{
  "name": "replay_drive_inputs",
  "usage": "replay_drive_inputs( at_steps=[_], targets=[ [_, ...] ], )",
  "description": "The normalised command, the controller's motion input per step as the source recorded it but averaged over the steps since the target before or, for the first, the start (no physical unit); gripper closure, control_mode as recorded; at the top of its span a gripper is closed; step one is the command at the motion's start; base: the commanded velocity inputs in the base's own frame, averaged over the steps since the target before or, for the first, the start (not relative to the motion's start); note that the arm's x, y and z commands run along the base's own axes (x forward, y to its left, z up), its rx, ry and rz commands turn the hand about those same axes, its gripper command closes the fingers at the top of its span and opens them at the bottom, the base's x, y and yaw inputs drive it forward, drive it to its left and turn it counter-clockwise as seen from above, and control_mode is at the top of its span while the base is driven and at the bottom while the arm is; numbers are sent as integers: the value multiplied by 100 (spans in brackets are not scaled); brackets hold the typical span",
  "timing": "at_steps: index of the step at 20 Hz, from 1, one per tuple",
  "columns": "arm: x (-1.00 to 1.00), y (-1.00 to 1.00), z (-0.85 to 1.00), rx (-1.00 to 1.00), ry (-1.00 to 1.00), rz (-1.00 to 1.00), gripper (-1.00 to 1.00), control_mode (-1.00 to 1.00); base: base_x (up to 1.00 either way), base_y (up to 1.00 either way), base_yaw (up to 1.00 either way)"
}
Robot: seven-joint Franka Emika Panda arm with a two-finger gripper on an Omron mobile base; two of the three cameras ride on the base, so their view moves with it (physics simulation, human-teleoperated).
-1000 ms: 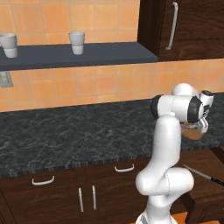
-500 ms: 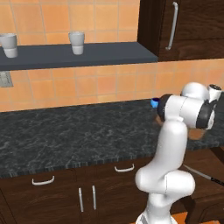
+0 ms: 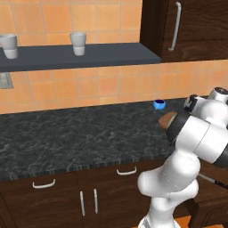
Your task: Place the appropriate cutting tool for cutting the eggplant skin on the cutting board.
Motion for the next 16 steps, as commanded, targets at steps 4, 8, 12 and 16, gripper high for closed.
replay_drive_inputs(
  at_steps=[4, 8, 12, 16],
  targets=[
    [-71, 48, 59, -11, -5, 0, -100, -100, 0, 0, 0],
    [-43, 64, 33, -9, 0, 0, -100, -100, 0, 0, 0],
    [-33, 67, 35, -10, 0, 0, -100, -100, 0, 0, 0],
    [-25, 66, 39, -13, 0, 0, -100, -100, 0, 0, 0]
  ],
)
